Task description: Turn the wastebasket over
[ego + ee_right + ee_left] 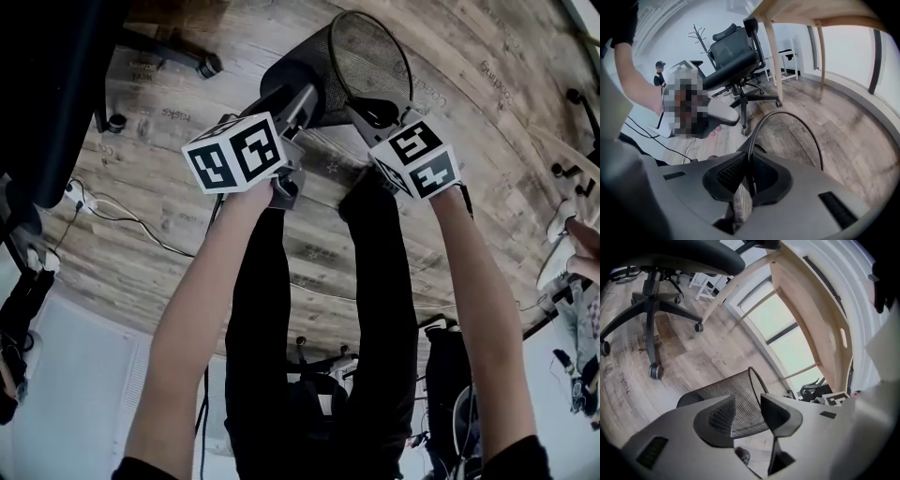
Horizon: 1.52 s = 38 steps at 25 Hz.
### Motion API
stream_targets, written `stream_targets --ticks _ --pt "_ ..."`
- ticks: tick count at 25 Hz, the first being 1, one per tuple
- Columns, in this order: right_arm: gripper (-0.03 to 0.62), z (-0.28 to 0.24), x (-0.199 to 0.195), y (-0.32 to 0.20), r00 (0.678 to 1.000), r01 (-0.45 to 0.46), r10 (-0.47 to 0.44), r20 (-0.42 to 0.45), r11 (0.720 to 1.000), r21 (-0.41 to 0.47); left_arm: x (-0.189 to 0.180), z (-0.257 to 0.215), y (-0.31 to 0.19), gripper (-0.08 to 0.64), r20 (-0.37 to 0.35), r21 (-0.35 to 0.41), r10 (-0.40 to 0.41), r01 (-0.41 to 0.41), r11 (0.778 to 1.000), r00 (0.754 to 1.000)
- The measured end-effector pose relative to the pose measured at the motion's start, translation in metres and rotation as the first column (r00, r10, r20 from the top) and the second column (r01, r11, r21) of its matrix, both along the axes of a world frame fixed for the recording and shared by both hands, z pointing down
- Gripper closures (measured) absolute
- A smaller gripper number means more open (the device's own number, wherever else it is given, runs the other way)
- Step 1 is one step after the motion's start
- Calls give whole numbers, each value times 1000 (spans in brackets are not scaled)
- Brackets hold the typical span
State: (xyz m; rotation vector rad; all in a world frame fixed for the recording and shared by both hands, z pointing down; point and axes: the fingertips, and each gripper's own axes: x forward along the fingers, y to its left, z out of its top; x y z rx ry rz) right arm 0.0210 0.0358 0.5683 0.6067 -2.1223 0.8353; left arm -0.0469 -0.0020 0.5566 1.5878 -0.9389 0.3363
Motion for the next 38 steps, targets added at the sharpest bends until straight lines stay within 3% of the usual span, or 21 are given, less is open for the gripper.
stream_targets --ticks 6,13,17,20,26,32,38 --pt "538 -4 -5 18 995 94 -92 -47 995 45 12 -16 0 375 -33 25 12 -11 1000 999" --pt "538 -2 -22 54 967 249 -244 -80 966 74 4 -21 10 365 -31 30 -4 5 1000 1000" --pt "538 1 -34 73 944 325 -318 -89 943 75 -7 -9 27 366 20 -8 21 -21 1000 1000" --pt "538 2 -43 82 932 359 -353 -82 931 70 -18 2 39 425 66 -39 40 -38 999 997" --pt "537 5 -59 97 924 379 -374 -72 924 56 -30 7 54 484 34 -63 25 -23 998 999" --pt "535 4 -67 110 935 355 -355 18 935 -4 -37 9 61 500 2 -80 0 0 997 1000" --pt "522 -17 -70 109 950 285 -270 156 954 -87 -65 22 77 514 85 -115 -62 71 991 994"
